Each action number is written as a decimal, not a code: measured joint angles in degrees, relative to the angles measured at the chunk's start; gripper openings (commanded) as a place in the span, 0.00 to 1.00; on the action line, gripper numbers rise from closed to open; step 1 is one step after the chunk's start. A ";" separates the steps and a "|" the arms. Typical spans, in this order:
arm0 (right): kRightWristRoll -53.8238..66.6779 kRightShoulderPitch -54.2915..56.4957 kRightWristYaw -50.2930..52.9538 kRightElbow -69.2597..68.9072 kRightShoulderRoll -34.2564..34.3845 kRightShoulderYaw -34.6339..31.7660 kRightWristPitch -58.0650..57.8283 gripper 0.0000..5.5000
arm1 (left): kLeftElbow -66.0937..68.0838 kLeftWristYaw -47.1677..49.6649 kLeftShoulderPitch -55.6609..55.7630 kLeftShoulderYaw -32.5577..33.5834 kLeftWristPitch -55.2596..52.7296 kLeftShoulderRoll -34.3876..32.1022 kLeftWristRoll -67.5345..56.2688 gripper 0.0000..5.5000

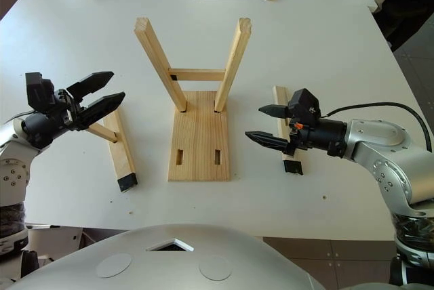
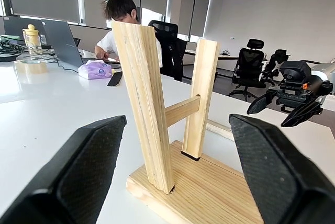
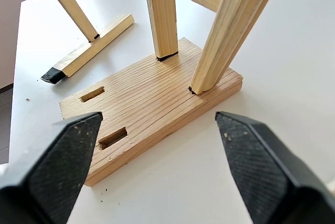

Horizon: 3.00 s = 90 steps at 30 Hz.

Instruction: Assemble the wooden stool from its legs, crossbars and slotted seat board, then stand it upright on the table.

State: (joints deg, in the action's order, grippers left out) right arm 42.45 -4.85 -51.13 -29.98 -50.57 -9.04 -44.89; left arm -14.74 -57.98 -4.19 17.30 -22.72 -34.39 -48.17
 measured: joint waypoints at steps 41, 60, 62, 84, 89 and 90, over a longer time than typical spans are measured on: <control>-0.65 -5.26 7.34 -4.73 7.21 -2.21 2.55 0.72 | -15.96 21.94 8.56 9.34 -27.62 -12.65 -28.30 0.67; 0.36 -14.69 15.36 -13.69 12.08 -5.93 2.64 0.72 | -20.97 15.48 -17.78 -2.64 -22.82 -19.26 0.66 0.67; 0.38 -14.65 15.31 -13.75 12.01 -5.98 2.64 0.72 | -20.06 15.72 -19.02 -5.00 -20.73 -19.06 5.41 0.67; 0.37 -14.57 14.66 -13.27 11.48 -4.76 2.62 0.72 | -13.10 -10.77 -27.20 -6.86 -2.28 -30.45 22.31 0.67; 0.33 -13.86 14.13 -12.66 10.83 -4.41 2.62 0.72 | -11.27 -12.87 -26.67 -6.87 -0.04 -30.48 23.55 0.67; 0.31 -13.77 14.02 -12.60 10.75 -4.37 2.62 0.72 | -11.15 -13.26 -26.63 -6.86 -0.04 -30.44 23.52 0.67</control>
State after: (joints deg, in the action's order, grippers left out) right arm 42.76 -18.62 -37.10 -42.58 -39.81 -13.42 -42.27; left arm -25.89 -71.24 -30.82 10.44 -22.76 -64.84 -24.65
